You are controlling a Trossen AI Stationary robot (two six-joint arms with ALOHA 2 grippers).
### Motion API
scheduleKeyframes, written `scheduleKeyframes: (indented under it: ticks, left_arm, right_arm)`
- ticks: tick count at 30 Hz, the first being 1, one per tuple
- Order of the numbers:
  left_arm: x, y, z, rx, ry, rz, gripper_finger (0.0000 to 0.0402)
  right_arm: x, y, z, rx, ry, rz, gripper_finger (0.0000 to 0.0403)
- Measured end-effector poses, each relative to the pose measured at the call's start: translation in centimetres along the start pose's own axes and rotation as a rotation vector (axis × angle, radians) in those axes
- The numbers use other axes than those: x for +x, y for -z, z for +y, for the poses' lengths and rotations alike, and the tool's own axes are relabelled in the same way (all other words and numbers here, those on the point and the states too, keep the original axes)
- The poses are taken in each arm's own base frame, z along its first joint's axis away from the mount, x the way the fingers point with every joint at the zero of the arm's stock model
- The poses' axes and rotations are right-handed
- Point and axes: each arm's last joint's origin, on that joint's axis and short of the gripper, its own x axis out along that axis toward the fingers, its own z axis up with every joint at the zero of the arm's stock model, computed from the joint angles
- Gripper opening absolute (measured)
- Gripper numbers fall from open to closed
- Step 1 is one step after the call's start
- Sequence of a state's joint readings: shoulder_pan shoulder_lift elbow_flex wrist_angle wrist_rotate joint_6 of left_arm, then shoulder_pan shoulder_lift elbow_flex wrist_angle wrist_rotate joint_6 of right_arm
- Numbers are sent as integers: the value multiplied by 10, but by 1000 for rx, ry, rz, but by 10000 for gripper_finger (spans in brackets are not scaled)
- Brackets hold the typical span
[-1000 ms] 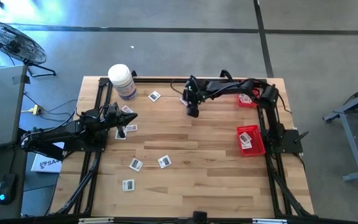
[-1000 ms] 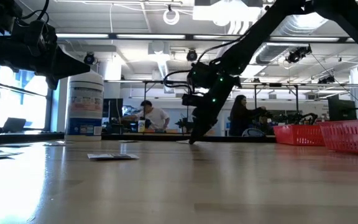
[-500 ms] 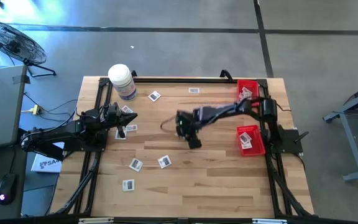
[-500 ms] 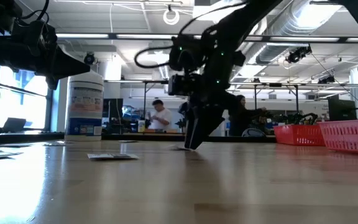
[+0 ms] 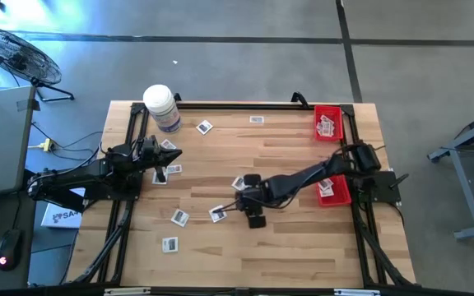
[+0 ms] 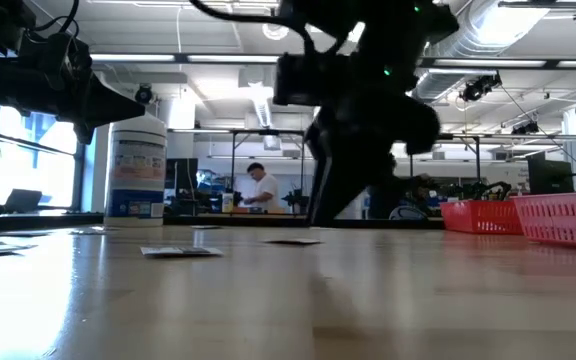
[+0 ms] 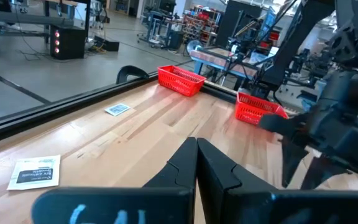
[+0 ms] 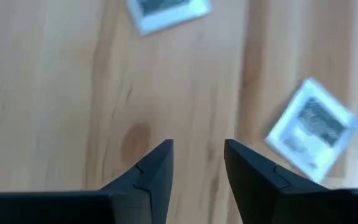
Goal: Pick & Place First Aid Supplies
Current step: Put the towelette pack into the bottom basket
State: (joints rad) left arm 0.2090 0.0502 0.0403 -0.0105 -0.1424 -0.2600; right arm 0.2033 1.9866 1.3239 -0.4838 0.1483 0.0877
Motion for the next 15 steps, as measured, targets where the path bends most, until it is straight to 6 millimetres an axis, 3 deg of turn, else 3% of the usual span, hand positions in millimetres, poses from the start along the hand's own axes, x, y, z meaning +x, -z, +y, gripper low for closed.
scheduleKeyframes:
  ticks: [7,15]
  left_arm:
    - [0,0,0,0,0,-1,1]
    - [0,0,0,0,0,-1,1]
  right_arm:
    - [4,-4,-5,153,183,-68,120]
    - [11,-6,-22,295,175,-78,117]
